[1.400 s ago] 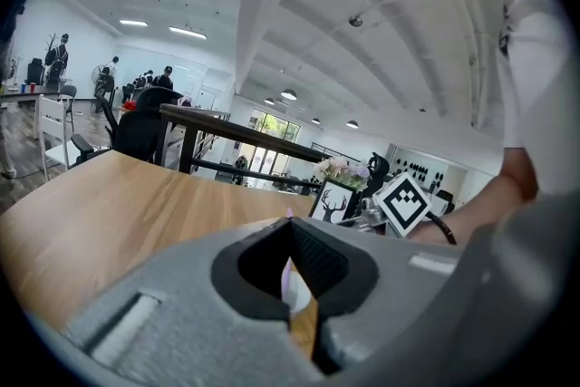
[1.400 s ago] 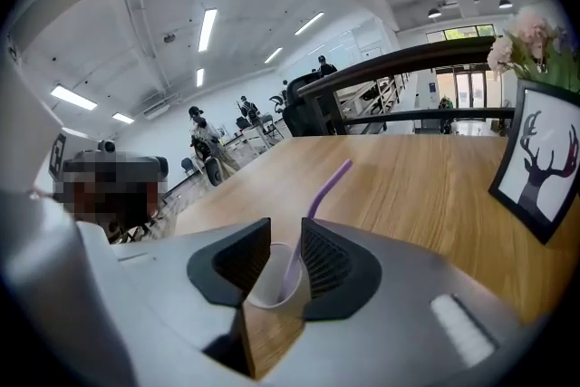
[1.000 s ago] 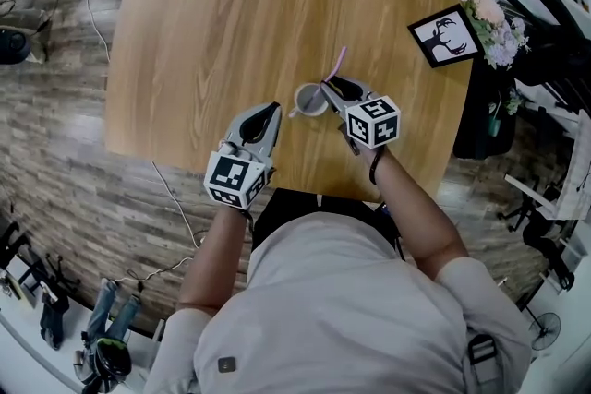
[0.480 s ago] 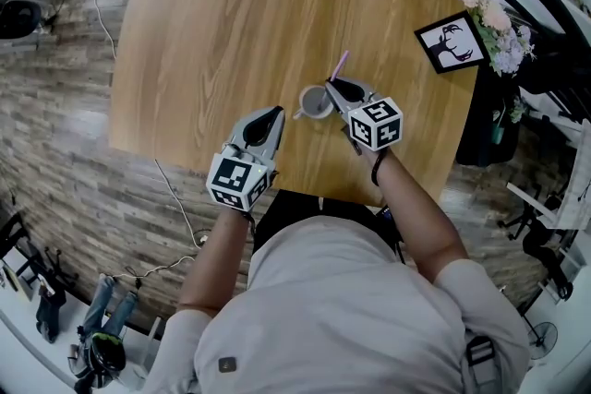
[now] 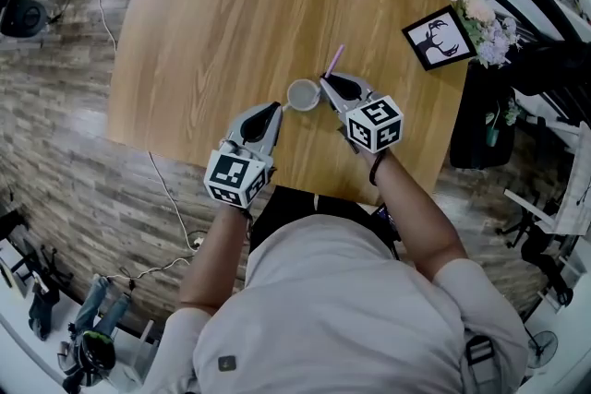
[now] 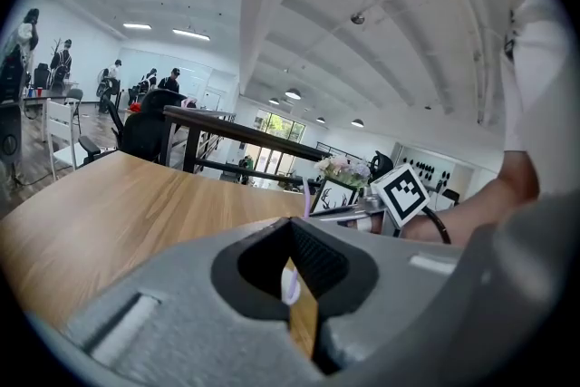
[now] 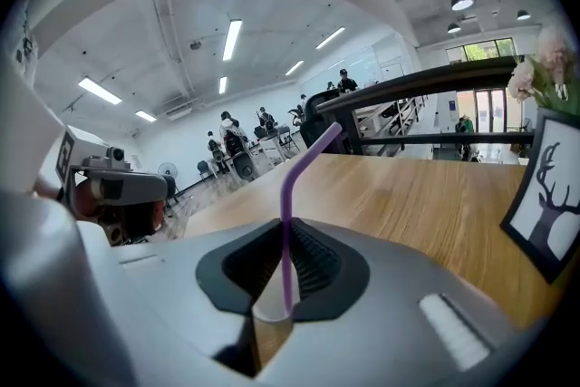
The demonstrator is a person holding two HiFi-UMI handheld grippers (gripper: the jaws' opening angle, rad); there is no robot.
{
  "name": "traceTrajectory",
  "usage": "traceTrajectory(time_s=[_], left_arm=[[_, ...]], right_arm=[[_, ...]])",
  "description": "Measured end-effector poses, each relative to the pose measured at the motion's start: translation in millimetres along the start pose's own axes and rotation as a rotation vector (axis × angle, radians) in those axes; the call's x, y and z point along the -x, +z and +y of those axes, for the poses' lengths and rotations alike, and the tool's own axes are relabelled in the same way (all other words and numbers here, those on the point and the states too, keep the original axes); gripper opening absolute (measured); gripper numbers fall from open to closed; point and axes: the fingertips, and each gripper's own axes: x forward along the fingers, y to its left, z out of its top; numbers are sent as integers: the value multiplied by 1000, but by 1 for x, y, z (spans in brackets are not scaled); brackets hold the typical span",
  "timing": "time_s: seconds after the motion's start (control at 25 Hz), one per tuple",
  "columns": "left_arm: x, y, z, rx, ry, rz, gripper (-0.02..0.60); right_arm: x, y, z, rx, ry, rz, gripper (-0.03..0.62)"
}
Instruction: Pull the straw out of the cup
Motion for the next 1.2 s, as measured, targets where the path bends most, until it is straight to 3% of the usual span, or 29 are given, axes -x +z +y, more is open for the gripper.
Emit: traceTrajectory(time_s=[0.28, 0.8, 1.2], left_arm=[[14, 15, -49, -37, 25, -48, 5], [51, 35, -179, -113, 51, -160, 3], [103, 35, -231, -141, 166, -254, 3]], right_arm=[[57, 30, 27, 71, 56, -117, 35], [212, 66, 77, 173, 160, -288, 35], [279, 60, 130, 324, 283, -338, 37]])
